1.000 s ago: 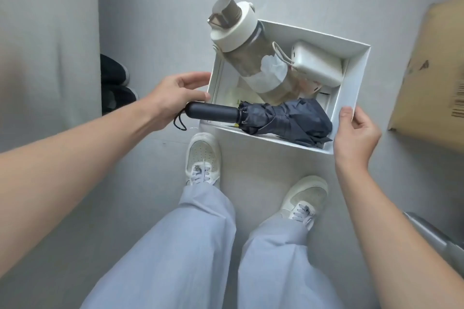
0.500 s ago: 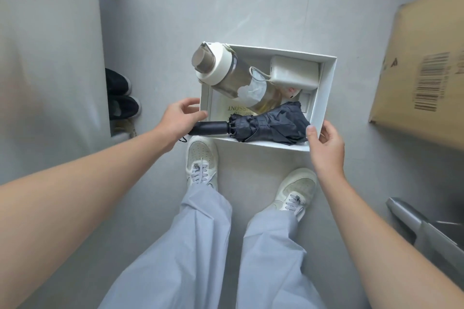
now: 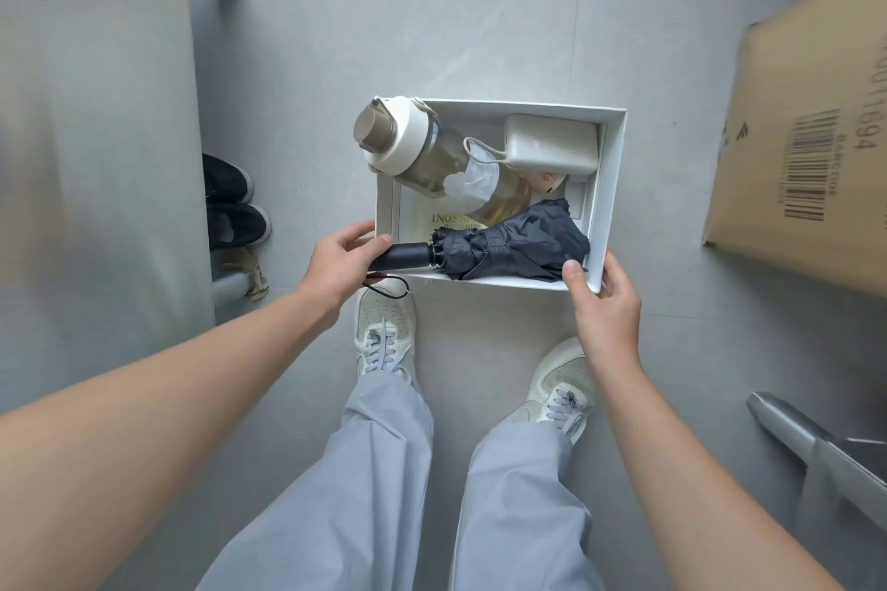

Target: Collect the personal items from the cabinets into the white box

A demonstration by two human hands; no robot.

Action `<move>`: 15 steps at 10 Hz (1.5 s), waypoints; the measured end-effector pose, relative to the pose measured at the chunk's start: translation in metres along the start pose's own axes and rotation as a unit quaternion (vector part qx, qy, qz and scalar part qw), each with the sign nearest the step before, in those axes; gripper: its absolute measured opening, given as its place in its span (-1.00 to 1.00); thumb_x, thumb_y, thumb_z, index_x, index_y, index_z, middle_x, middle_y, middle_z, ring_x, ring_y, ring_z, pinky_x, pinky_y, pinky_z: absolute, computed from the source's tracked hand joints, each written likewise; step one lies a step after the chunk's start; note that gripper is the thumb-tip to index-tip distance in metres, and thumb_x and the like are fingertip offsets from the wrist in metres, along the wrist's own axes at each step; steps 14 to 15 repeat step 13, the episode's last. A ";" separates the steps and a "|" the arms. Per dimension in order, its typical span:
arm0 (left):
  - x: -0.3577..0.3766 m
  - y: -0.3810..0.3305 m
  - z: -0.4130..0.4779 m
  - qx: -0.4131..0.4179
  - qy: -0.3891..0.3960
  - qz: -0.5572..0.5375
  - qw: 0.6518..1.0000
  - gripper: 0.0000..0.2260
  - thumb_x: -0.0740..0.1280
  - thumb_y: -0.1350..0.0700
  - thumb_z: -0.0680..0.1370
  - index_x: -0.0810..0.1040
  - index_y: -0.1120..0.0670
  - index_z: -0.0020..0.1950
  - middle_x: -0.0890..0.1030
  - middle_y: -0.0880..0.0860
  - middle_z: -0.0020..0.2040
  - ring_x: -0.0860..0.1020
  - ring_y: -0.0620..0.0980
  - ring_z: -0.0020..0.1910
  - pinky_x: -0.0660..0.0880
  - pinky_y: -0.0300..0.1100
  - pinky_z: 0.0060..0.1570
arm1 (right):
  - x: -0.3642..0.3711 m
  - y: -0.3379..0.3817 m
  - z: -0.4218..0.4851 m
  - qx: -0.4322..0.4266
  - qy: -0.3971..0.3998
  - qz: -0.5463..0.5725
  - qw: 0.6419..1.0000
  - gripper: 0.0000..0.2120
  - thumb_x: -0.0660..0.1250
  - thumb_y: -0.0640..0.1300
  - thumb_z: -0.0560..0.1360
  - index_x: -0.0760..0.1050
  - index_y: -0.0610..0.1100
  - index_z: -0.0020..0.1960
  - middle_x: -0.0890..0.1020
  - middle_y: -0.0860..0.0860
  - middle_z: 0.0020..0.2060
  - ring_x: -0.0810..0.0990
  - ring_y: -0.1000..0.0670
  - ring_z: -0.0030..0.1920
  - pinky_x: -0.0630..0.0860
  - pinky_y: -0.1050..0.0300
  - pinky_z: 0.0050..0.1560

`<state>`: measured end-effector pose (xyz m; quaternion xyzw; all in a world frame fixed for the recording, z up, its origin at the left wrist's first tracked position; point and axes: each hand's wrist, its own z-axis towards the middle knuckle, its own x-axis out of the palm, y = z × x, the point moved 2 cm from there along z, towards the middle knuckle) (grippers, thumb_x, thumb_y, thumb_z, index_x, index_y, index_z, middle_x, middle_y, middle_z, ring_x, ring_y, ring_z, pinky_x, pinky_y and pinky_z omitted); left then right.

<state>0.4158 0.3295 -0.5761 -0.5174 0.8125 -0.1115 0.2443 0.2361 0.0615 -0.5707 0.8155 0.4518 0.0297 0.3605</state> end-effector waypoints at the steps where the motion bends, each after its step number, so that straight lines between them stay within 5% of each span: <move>1: 0.000 -0.010 0.007 0.005 -0.009 -0.030 1.000 -0.60 0.47 0.09 0.49 0.53 0.06 0.31 0.64 0.01 0.06 0.65 -0.03 -0.08 0.64 -0.13 -0.11 | 0.005 0.017 0.013 -0.012 0.015 0.001 1.000 -0.42 0.42 0.04 0.56 0.41 -0.22 0.47 0.47 0.00 0.17 0.45 0.00 0.22 0.37 -0.03 0.42; 5: -0.032 -0.089 0.050 0.060 -0.056 -0.046 0.996 -0.74 0.46 0.11 0.50 0.58 -0.01 0.18 0.56 0.07 0.11 0.60 -0.01 -0.04 0.62 -0.11 -0.02 | 0.059 0.080 0.047 -0.051 0.054 -0.019 0.997 -0.72 0.44 -0.02 0.57 0.58 -0.08 0.23 0.62 0.30 -0.15 0.59 0.24 -0.09 0.44 0.36 -0.01; 6: -0.037 -0.093 0.054 0.063 -0.050 -0.035 0.996 -0.72 0.46 0.13 0.50 0.59 0.02 0.20 0.56 0.10 0.13 0.61 0.01 -0.04 0.62 -0.15 -0.08 | 0.064 0.081 0.041 -0.050 0.055 -0.012 0.997 -0.69 0.43 -0.04 0.57 0.56 -0.04 0.30 0.64 0.28 -0.06 0.61 0.29 -0.05 0.46 0.42 -0.01; 9: -0.034 -0.079 0.049 0.057 -0.040 -0.029 0.997 -0.70 0.47 0.13 0.49 0.59 0.02 0.21 0.58 0.13 0.16 0.62 0.03 -0.02 0.63 -0.10 -0.02 | 0.065 0.076 0.043 -0.040 0.044 -0.031 0.998 -0.40 0.44 0.05 0.55 0.37 -0.14 0.50 0.47 0.06 0.19 0.43 0.04 0.16 0.37 -0.01 0.43; 10: -0.033 -0.076 0.046 0.061 -0.049 -0.023 0.997 -0.71 0.47 0.12 0.49 0.58 0.02 0.20 0.57 0.15 0.19 0.61 0.02 -0.02 0.63 -0.09 0.00 | 0.061 0.076 0.040 -0.036 0.042 -0.046 0.997 -0.39 0.44 0.05 0.55 0.35 -0.11 0.52 0.53 -0.01 0.36 0.50 -0.06 0.36 0.36 -0.15 0.48; 12: -0.032 -0.076 0.011 0.114 -0.083 0.070 0.988 -0.56 0.45 0.00 0.49 0.53 0.04 0.34 0.59 0.04 0.18 0.59 0.01 0.06 0.52 -0.09 0.21 | 0.057 0.083 0.012 -0.040 0.047 -0.038 0.997 -0.49 0.43 0.06 0.55 0.42 -0.02 0.45 0.62 -0.01 0.29 0.55 -0.02 0.33 0.48 0.04 0.27; 15: -0.036 -0.080 -0.022 0.154 -0.113 0.108 0.976 -0.53 0.43 -0.04 0.50 0.50 0.03 0.39 0.58 -0.05 0.17 0.55 -0.05 0.15 0.44 -0.20 0.24 | 0.054 0.092 -0.014 -0.038 0.041 -0.070 0.996 -0.39 0.40 0.12 0.56 0.34 -0.05 0.52 0.52 -0.05 0.40 0.47 0.01 0.42 0.41 0.04 0.39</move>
